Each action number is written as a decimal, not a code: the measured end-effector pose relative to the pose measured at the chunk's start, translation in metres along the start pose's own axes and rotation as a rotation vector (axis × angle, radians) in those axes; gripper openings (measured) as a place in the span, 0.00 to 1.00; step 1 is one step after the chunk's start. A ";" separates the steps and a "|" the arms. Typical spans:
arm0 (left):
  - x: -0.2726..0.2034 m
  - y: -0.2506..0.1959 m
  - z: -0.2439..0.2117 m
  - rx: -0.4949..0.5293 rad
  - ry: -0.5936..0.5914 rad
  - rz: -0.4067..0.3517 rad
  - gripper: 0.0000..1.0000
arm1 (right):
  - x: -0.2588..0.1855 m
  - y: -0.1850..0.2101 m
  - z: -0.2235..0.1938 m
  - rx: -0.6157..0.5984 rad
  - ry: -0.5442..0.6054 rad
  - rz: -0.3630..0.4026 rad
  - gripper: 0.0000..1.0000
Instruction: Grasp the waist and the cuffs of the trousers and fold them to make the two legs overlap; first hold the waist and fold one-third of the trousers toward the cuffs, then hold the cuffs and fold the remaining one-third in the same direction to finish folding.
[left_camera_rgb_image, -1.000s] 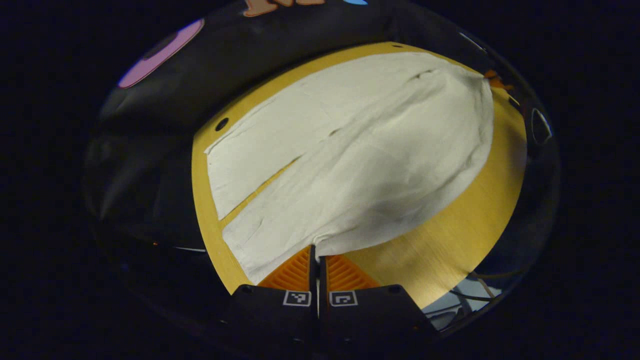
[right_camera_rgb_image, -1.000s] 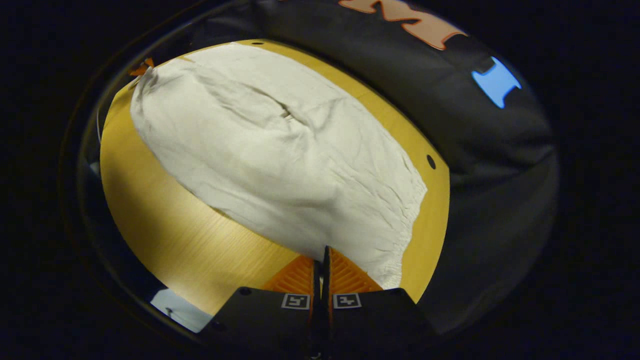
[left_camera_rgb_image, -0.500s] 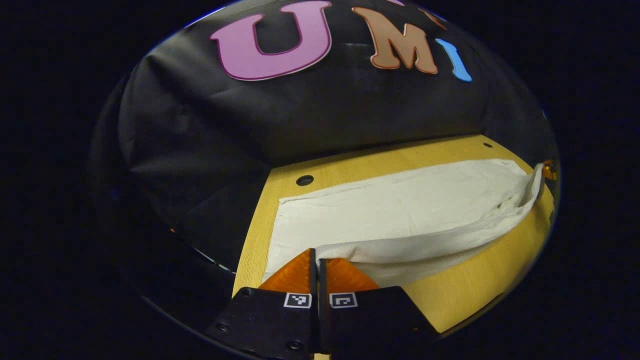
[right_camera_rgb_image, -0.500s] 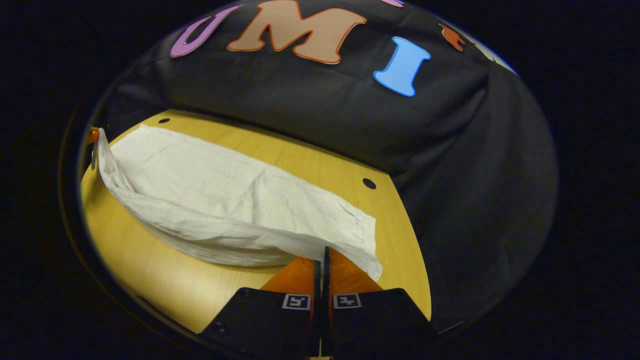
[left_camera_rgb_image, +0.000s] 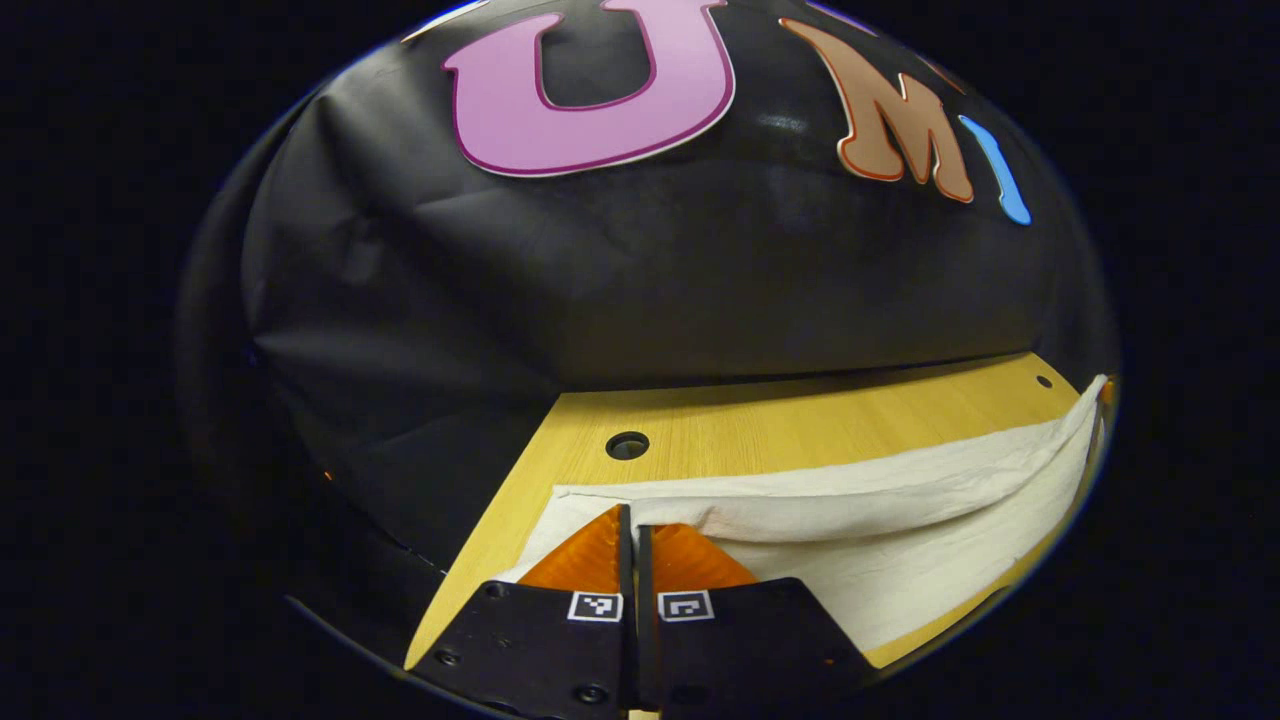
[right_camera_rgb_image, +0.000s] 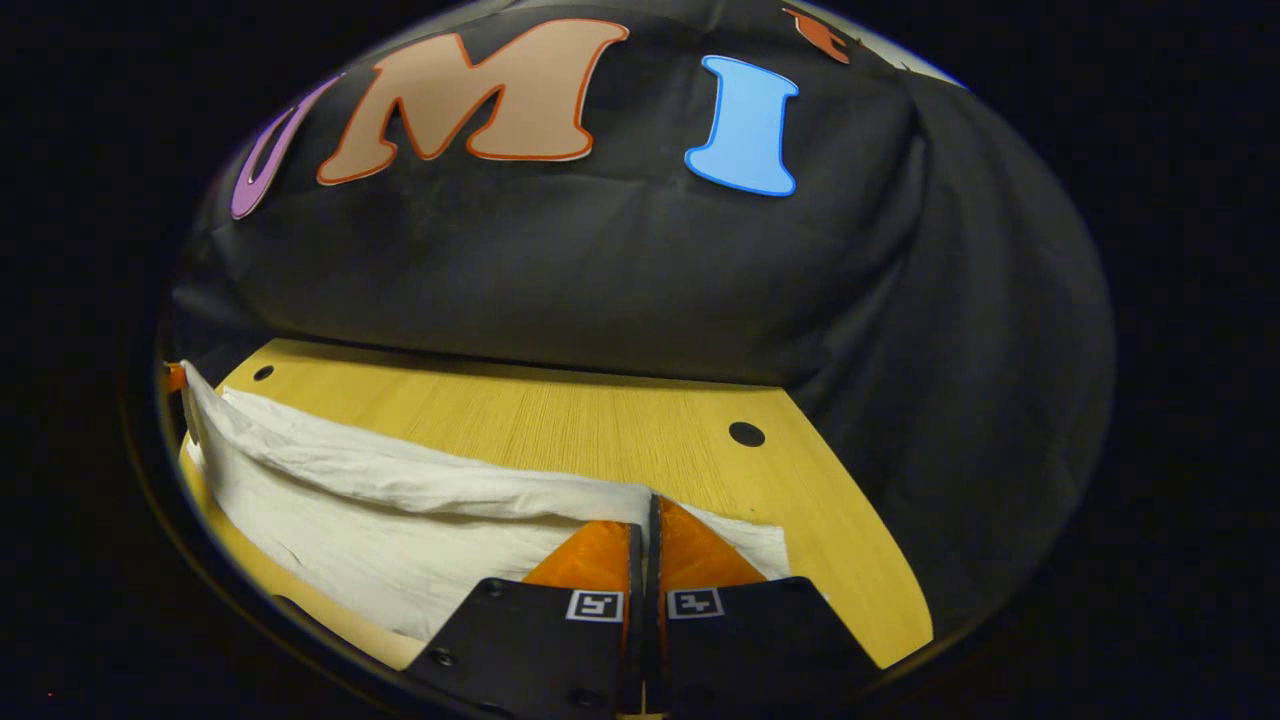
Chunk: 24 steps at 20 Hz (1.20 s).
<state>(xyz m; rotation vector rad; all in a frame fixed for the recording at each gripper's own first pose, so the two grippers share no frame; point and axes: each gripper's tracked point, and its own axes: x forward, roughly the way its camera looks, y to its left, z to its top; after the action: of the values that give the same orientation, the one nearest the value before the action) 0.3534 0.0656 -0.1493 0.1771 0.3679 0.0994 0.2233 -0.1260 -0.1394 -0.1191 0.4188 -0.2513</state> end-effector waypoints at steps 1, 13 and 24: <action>0.012 -0.003 -0.004 -0.018 0.012 0.009 0.00 | 0.018 0.004 -0.004 0.040 0.010 0.018 0.02; 0.051 -0.023 -0.037 -0.071 0.083 0.032 0.40 | 0.079 0.020 -0.027 0.222 0.086 0.157 0.99; 0.031 -0.027 -0.019 -0.124 -0.001 0.020 0.95 | 0.008 -0.143 -0.054 0.267 0.064 -0.128 0.92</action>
<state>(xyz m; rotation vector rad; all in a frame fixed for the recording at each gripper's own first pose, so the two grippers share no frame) 0.3770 0.0462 -0.1827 0.0582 0.3575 0.1412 0.1771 -0.2696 -0.1675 0.1248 0.4376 -0.4352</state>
